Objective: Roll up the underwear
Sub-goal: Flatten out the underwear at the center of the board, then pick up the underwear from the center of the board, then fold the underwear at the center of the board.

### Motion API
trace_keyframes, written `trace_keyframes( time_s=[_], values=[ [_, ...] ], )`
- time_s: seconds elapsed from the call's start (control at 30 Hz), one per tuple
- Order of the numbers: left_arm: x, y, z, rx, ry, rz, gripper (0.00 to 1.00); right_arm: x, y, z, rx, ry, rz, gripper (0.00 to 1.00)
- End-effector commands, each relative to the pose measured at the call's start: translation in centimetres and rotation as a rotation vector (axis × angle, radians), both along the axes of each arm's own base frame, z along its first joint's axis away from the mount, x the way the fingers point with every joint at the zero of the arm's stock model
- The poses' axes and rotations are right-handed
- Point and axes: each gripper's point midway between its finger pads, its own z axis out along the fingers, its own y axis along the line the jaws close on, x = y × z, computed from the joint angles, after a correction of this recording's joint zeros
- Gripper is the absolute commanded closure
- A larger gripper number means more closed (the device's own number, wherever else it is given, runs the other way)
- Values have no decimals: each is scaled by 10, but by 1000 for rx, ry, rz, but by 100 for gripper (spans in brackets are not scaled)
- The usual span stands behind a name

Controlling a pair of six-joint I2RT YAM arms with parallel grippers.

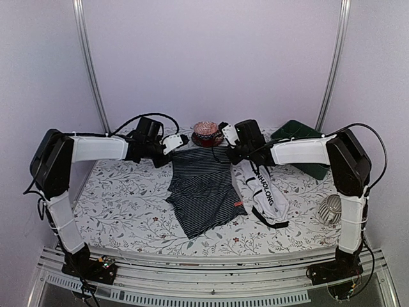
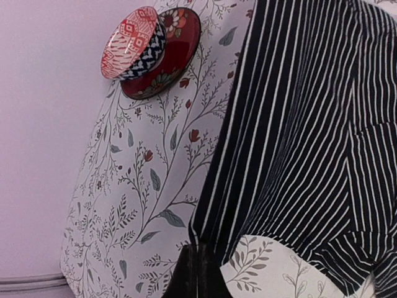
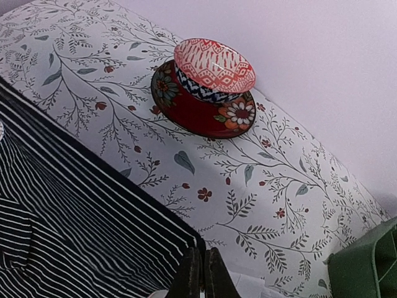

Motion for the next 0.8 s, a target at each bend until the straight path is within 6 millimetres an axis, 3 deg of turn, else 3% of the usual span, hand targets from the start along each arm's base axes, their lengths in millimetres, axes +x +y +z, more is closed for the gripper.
trace_keyframes(
  time_s=[0.0, 0.2, 0.33, 0.5, 0.77],
  values=[
    [14, -11, 39, -47, -133, -15, 100, -3, 21, 4, 14, -22, 102, 98],
    [-20, -27, 64, -133, -116, -132, 100, -22, 6, 9, -21, -35, 134, 98],
    [-51, -41, 65, -133, -73, -201, 100, -32, -4, 17, -36, -55, 151, 98],
    [-82, -51, 57, -131, -10, -245, 100, -54, -11, 34, -35, -123, 232, 98],
    [-125, -67, 34, -135, 99, -316, 100, -75, -13, 18, -127, -83, 377, 98]
  ],
)
